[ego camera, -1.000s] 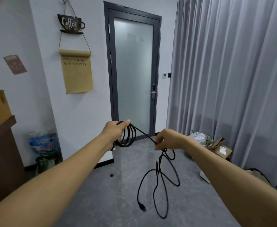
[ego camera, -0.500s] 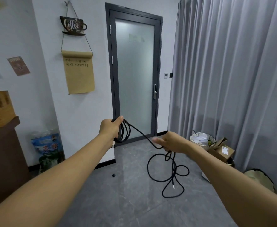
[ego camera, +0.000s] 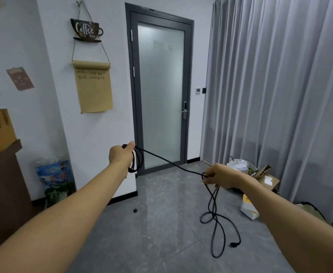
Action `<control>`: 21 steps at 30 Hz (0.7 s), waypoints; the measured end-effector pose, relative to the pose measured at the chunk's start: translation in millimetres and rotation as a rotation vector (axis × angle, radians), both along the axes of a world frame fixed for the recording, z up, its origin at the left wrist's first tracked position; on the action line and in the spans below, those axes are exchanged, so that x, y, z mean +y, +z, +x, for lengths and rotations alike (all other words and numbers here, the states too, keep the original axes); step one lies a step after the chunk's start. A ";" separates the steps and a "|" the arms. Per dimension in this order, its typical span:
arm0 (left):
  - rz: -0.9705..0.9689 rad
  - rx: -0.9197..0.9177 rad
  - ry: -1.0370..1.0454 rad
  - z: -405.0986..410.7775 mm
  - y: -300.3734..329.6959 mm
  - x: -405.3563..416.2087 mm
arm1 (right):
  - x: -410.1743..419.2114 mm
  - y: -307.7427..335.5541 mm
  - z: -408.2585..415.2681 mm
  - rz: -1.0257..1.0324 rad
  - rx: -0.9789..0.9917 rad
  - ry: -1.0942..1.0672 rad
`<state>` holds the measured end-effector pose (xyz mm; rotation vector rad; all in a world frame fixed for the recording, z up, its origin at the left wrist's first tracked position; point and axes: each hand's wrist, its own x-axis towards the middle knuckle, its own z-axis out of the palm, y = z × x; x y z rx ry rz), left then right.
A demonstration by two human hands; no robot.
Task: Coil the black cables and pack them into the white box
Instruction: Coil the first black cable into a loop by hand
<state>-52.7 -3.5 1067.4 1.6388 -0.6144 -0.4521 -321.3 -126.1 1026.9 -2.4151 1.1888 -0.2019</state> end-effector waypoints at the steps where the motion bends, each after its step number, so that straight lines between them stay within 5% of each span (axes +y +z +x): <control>1: 0.003 0.000 0.004 0.8 0.1 0.0 | -1.0 -0.8 -1.0 -0.038 0.024 -0.016; 8: 0.037 0.021 0.024 6.4 0.6 3.3 | -7.0 -2.4 -3.3 -0.144 0.039 -0.092; 15: 0.080 -0.002 0.035 13.3 -1.7 8.3 | 3.5 12.2 8.3 -0.098 -0.396 -0.210; 21: 0.106 0.001 -0.041 12.5 -8.5 8.5 | 13.4 23.0 17.1 0.057 -0.436 -0.187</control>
